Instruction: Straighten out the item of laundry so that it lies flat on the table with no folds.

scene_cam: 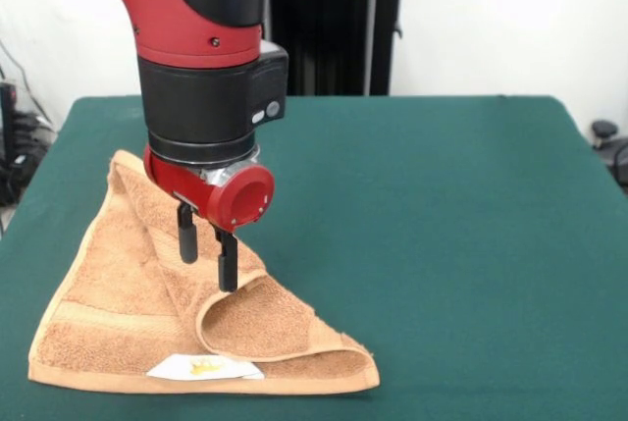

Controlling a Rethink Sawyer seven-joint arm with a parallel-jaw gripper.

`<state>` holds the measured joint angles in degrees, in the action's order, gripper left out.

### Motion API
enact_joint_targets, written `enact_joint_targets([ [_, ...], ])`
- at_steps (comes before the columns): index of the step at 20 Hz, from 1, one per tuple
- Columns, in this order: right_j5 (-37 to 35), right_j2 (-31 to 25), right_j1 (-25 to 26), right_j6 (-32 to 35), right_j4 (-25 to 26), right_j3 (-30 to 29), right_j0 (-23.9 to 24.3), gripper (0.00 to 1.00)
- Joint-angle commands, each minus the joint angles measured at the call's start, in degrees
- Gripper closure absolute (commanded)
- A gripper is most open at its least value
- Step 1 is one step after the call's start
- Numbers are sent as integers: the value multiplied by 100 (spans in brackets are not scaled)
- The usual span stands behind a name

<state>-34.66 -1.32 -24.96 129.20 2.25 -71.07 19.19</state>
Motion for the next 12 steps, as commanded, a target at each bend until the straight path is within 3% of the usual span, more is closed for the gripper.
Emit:
enact_joint_targets([
  [1, -39, -469, 365, -131, 230, -622, -173, 0],
  [12, 57, -516, 456, -299, 296, -552, -75, 0],
])
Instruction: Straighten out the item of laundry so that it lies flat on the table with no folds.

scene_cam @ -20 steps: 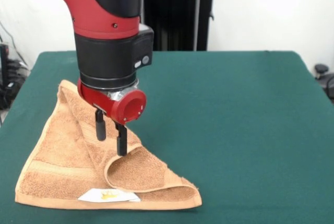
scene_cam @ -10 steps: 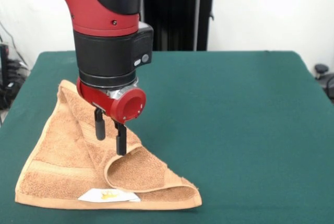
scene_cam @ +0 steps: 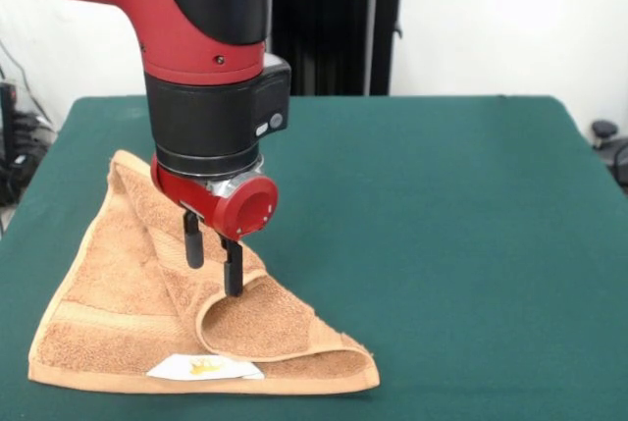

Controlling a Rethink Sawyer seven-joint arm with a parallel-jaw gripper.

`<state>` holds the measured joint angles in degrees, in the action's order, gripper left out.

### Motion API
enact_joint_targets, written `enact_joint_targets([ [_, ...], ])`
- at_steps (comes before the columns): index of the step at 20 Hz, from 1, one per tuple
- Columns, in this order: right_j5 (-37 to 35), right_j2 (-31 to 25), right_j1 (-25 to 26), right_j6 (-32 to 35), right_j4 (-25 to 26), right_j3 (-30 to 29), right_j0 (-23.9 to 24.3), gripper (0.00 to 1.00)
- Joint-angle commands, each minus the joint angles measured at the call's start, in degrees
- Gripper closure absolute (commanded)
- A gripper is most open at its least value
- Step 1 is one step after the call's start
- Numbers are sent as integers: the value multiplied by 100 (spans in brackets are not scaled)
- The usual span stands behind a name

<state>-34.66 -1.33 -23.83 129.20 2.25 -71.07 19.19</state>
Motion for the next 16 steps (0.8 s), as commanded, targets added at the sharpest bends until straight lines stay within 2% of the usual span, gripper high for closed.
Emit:
enact_joint_targets([
  [1, 68, -520, 351, -303, 298, -549, -70, 0],
  [16, 191, -487, 489, -202, 309, -453, -118, 0],
])
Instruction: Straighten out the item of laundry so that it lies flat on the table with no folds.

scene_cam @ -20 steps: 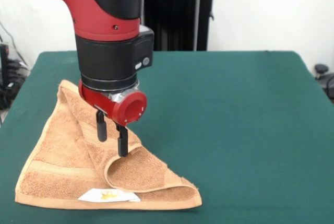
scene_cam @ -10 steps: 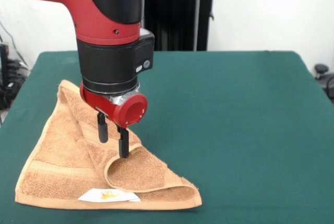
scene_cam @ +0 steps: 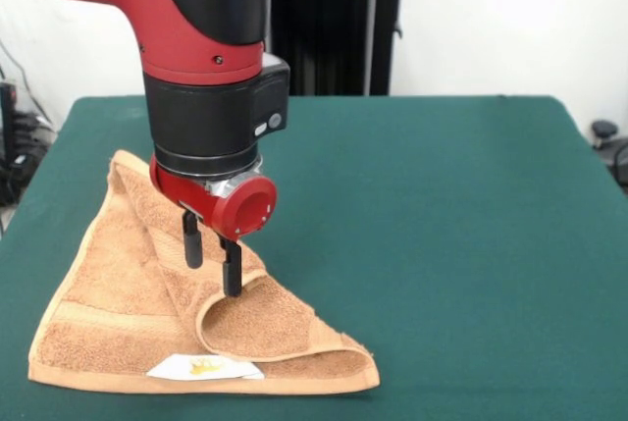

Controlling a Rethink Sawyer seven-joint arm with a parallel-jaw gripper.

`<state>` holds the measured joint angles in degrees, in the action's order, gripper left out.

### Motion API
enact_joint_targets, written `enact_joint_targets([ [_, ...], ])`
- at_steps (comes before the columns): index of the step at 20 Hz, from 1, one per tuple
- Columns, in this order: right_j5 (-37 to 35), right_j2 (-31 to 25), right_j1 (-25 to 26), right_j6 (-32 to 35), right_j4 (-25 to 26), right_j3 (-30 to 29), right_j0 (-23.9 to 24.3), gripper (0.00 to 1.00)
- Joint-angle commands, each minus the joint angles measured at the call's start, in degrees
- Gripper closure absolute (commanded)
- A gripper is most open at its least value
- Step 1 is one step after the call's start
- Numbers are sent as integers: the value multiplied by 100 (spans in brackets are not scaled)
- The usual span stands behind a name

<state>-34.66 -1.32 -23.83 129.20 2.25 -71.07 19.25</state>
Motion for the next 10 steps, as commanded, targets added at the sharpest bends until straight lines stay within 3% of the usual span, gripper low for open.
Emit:
enact_joint_targets([
  [1, 183, -498, 515, -201, 300, -440, -123, 0],
  [10, 289, -486, 657, -105, 284, -334, -187, 0],
])
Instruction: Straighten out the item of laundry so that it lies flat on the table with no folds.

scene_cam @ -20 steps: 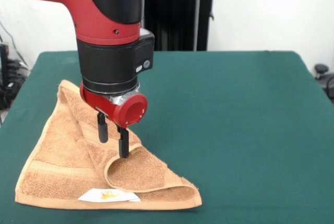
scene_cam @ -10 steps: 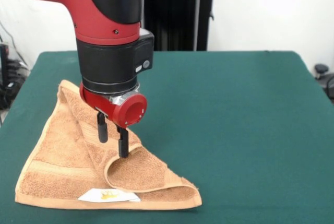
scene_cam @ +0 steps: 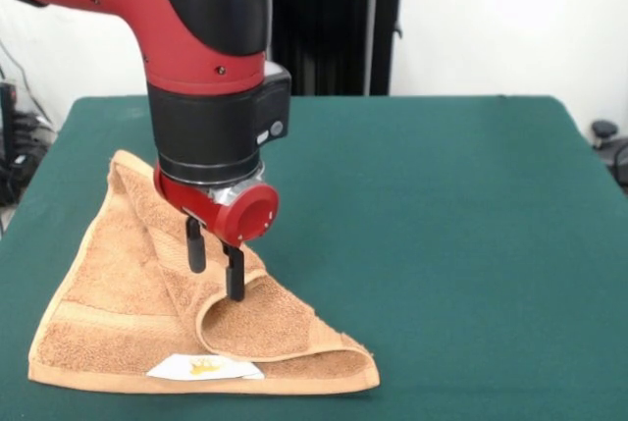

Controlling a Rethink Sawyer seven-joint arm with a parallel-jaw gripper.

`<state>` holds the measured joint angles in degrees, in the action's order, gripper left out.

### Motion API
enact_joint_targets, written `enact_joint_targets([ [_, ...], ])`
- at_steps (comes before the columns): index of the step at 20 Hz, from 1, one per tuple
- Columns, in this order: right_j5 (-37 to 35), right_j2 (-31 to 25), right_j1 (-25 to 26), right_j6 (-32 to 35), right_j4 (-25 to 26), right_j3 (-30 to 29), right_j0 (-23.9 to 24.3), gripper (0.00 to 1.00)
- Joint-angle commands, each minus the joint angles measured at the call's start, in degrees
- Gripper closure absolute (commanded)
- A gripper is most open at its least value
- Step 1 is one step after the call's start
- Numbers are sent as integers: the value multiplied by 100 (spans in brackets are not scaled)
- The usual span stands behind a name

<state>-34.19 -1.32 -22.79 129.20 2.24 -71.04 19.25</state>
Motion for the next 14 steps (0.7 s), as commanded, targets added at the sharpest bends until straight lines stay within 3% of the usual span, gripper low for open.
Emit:
enact_joint_targets([
  [1, 245, -482, 561, -104, 284, -330, -192, 0],
  [14, 275, -485, 620, -116, 265, -303, -203, 0],
])
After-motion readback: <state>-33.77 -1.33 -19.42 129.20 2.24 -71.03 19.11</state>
